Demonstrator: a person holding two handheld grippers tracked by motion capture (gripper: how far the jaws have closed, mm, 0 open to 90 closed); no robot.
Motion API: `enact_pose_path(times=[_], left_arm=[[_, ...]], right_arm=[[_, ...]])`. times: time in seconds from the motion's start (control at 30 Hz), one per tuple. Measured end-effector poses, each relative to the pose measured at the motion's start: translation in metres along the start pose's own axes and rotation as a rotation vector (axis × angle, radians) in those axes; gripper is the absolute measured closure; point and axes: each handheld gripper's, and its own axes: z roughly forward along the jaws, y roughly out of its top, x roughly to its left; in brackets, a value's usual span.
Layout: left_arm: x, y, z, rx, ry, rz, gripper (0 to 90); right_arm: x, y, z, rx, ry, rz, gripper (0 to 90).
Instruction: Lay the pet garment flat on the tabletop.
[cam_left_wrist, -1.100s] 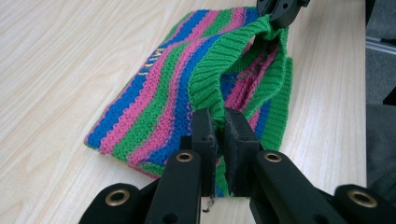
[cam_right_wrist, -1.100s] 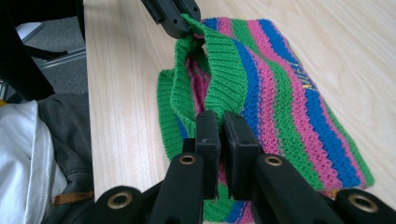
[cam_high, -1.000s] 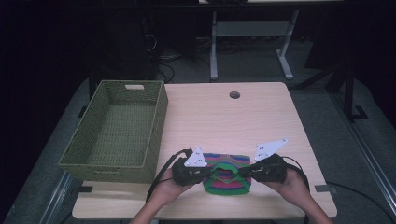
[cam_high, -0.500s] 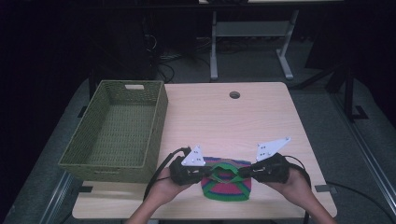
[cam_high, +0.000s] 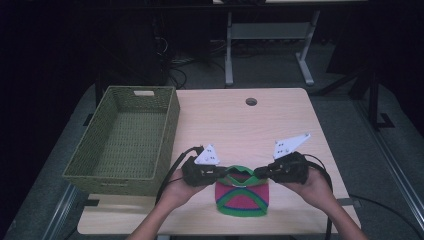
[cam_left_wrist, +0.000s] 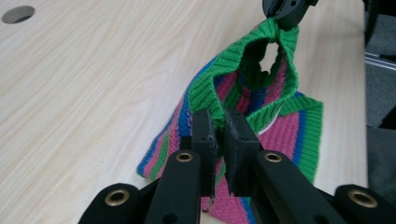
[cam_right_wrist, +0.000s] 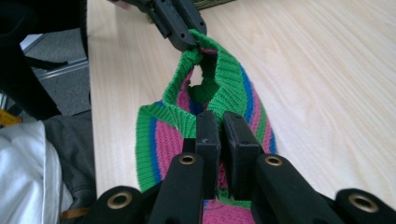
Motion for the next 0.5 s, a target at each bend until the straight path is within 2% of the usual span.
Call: enact_pose_path(times=[0.2,0.27,0.4,0.5], left_arm=[[0.01,0.001,0.006,0.006,0.02,-0.023,83.1],[0.013,0.0,0.008,0.002,0.033,-0.042,82.8],[0.02,0.001,0.01,-0.028,0.053,-0.073,82.6],[0.023,0.003,0.012,-0.031,0.064,-0.079,82.4]], right_arm=[[-0.011,0.005,0.002,-0.004,-0.014,0.029,84.1],[-0.016,0.006,0.002,-0.011,-0.023,0.035,84.1],[-0.024,0.008,0.002,-0.022,-0.038,0.051,84.1],[-0.029,0.009,0.002,-0.028,-0.043,0.053,84.1]])
